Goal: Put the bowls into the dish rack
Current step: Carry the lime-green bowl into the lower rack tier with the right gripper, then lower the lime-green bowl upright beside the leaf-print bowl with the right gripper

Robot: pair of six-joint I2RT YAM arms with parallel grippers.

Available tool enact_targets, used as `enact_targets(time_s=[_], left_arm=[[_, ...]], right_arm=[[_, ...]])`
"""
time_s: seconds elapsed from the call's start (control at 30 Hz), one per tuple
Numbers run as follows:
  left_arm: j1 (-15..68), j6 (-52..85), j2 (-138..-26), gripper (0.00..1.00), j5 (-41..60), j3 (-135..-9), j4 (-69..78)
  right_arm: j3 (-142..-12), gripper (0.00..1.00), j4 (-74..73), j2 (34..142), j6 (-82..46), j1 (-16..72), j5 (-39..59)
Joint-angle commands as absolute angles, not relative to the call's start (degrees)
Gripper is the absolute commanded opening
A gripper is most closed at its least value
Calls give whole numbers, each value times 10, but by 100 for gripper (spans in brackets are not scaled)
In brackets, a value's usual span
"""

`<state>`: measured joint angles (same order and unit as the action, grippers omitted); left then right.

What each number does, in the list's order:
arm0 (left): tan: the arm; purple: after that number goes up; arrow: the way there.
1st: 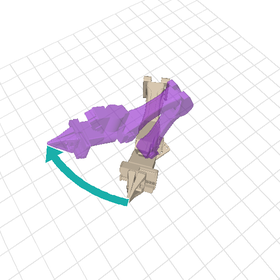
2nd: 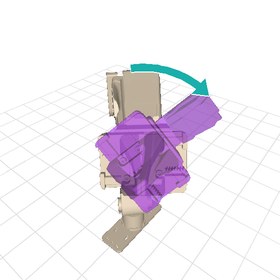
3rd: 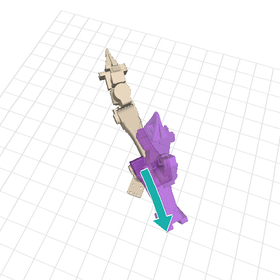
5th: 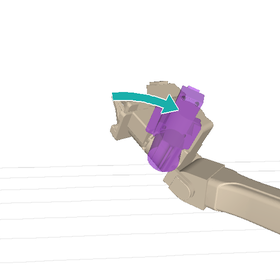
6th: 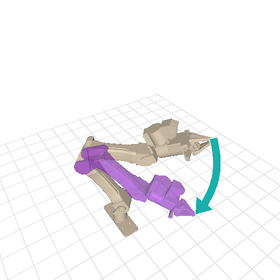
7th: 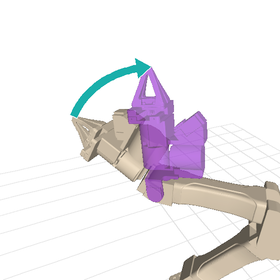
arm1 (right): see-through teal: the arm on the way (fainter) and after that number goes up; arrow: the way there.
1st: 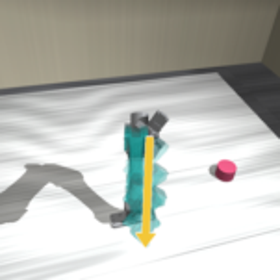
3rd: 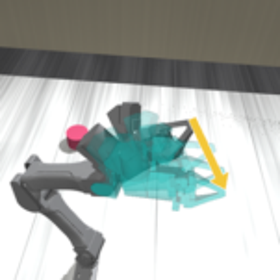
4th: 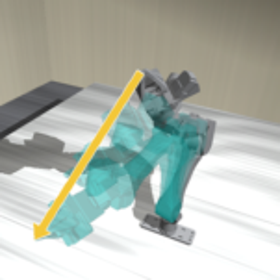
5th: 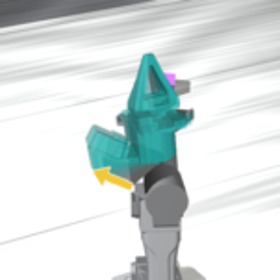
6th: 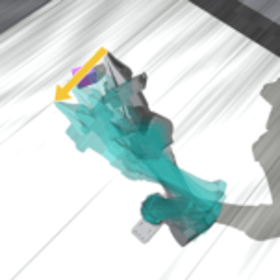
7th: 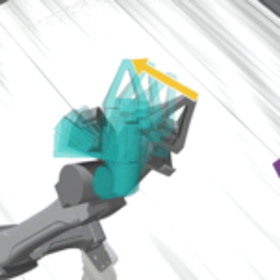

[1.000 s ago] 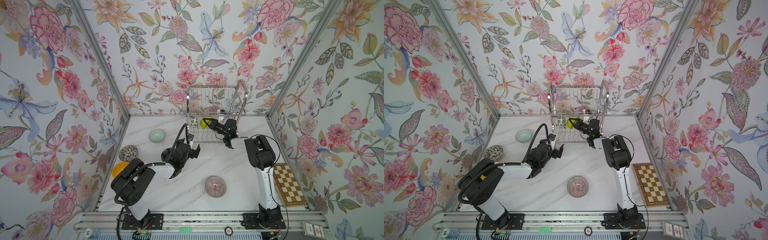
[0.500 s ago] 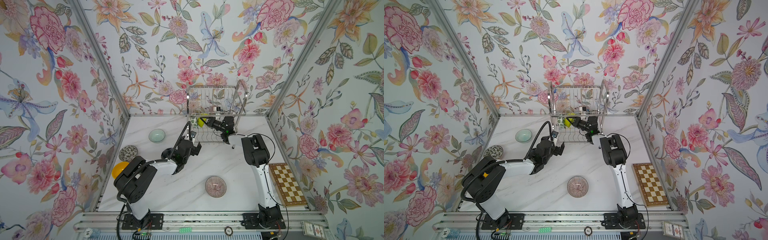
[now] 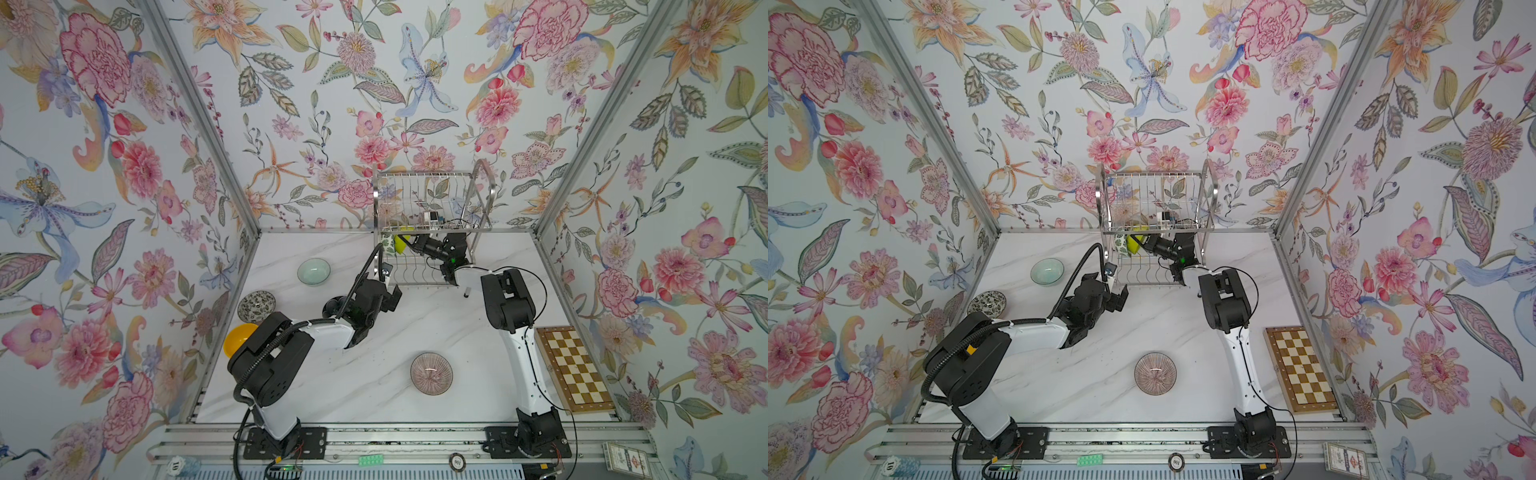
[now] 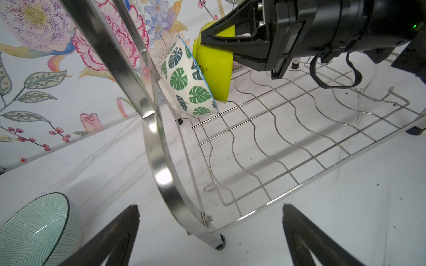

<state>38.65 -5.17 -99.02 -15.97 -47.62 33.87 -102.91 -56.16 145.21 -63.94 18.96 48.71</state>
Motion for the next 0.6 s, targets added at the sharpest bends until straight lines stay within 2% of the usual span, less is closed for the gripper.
enact_targets(time_s=[0.0, 0.57], left_arm=[[391, -62, -988, 99, -178, -494, 328], [391, -67, -980, 99, -191, -492, 330]], right_arm=[[-1057, 0, -562, 1471, -661, 186, 517], [-1052, 0, -518, 1466, -635, 183, 534]])
